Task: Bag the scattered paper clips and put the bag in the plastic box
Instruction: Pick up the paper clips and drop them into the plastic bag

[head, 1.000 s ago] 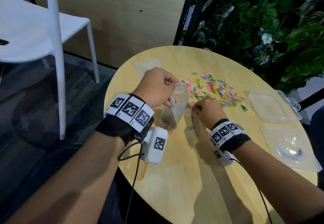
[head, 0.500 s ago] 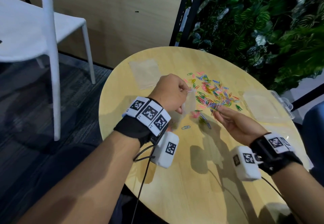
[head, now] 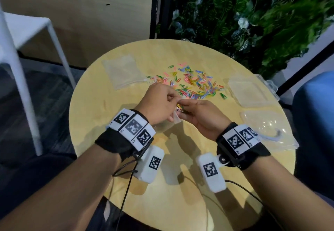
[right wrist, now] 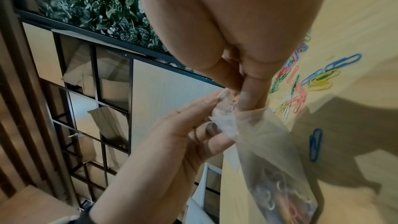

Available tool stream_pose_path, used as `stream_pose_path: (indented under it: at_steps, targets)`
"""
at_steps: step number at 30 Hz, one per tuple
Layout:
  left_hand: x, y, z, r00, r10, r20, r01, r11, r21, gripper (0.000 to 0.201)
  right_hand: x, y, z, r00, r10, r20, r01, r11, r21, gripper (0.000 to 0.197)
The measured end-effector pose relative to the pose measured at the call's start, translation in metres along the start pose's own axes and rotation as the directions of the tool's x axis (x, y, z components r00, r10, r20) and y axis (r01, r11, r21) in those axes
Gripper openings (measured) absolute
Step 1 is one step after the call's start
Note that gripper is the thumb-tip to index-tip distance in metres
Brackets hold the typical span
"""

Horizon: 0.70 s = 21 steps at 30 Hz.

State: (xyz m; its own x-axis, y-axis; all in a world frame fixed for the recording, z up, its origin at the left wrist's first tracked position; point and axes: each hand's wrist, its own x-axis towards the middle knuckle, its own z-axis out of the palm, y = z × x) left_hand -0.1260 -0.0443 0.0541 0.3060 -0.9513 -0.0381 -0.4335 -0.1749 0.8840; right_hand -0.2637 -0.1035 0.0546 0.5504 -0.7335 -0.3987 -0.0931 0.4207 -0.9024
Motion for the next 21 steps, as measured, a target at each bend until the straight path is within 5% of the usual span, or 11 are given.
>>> stream_pose_path:
  at_steps: [3,5,8,10,13,19,21]
  targets:
    - [-0.002,0.0,-0.002,1.0,-0.01,-0.018,0.01,1.0,-0.018,0.018,-0.002,0.003,0.002,0.997,-0.073,0.002,0.073,0.989,-0.128,0.021]
    - [-0.003,0.0,-0.004,1.0,-0.009,-0.022,0.008,1.0,-0.012,0.018,-0.001,0.008,0.001,0.976,-0.217,0.013,0.205,0.896,-0.394,0.018]
    - [-0.007,0.001,-0.006,1.0,0.003,-0.006,-0.003,1.0,-0.015,0.018,0.001,0.013,0.005,0.852,-0.484,0.199,0.429,0.426,-0.797,0.023]
    - [-0.009,0.001,-0.008,1.0,0.01,-0.007,-0.01,1.0,-0.011,0.018,0.004,0.014,0.009,0.813,-0.502,0.295,0.476,0.28,-0.834,0.029]
    - [-0.008,0.002,-0.018,0.999,-0.016,-0.035,0.014,0.998,-0.054,0.016,0.01,0.013,0.009,0.806,-0.495,0.324,0.506,0.294,-0.811,0.024]
    - [-0.008,-0.002,-0.041,0.994,-0.028,-0.105,0.017,0.995,-0.101,0.016,-0.007,-0.006,0.021,0.578,-0.751,0.319,0.652,0.189,-0.734,0.03]
    - [-0.009,-0.007,-0.051,0.988,-0.022,-0.156,0.011,0.998,-0.069,0.016,-0.008,-0.009,0.015,0.592,-0.78,0.204,0.584,0.241,-0.775,0.027]
